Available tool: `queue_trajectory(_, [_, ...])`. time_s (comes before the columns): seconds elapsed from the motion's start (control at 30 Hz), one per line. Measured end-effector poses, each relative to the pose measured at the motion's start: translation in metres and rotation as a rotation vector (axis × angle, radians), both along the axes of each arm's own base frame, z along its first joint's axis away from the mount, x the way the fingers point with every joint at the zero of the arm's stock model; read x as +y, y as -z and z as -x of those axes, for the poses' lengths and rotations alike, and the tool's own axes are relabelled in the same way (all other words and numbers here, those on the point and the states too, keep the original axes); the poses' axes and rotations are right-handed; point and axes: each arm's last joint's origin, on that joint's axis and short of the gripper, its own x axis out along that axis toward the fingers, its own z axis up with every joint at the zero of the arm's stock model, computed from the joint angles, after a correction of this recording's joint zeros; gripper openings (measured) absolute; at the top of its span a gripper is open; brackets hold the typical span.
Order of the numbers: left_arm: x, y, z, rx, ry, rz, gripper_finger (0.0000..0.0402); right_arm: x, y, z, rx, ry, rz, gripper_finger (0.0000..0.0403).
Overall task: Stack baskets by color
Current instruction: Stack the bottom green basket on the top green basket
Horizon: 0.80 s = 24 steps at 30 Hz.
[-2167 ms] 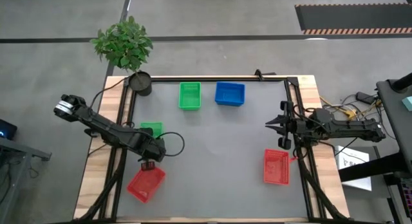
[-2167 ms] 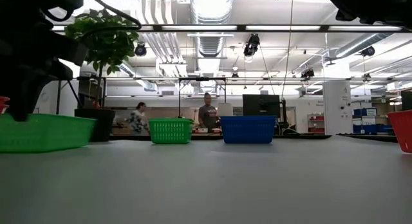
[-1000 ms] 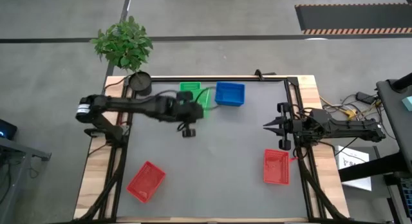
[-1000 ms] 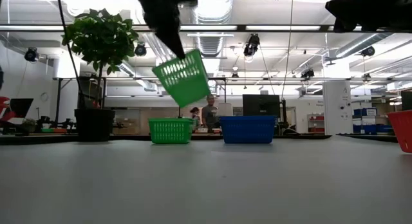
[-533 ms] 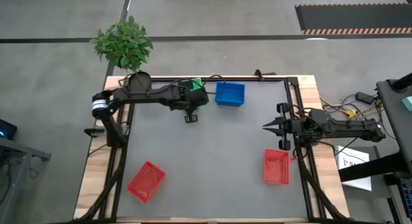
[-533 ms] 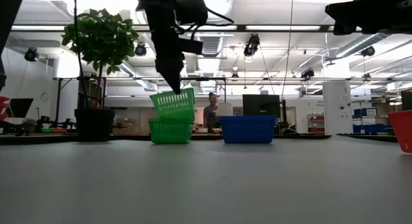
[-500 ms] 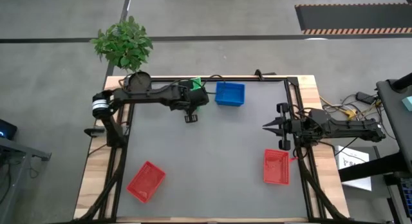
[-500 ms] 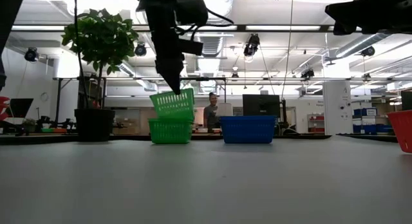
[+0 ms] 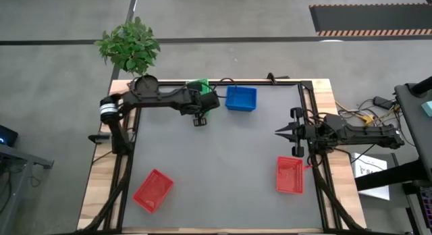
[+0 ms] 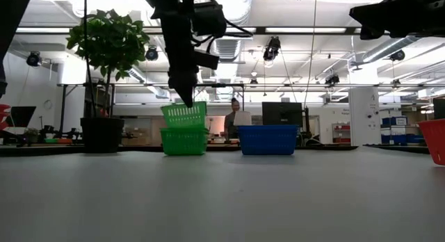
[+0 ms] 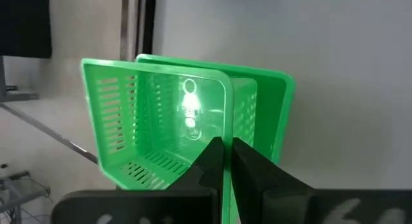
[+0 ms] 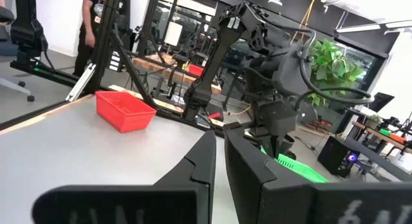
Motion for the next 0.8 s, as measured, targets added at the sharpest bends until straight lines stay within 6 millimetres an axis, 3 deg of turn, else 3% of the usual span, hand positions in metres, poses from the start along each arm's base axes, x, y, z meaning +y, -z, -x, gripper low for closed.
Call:
queue_trajectory(0.4, [0.0016, 0.0079, -0.0034, 0.016, 0.002, 0.006, 0.0005, 0.0000, 0.0006, 0.0000, 0.008, -0.002, -0.017, 0.0027])
queue_trajectory(0.8, [-0.0012, 0.0072, -0.0022, 0.007, -0.018, 0.014, 0.0094, 0.0001, 0.0058, -0.0005, 0.051, -0.006, -0.064, 0.0027])
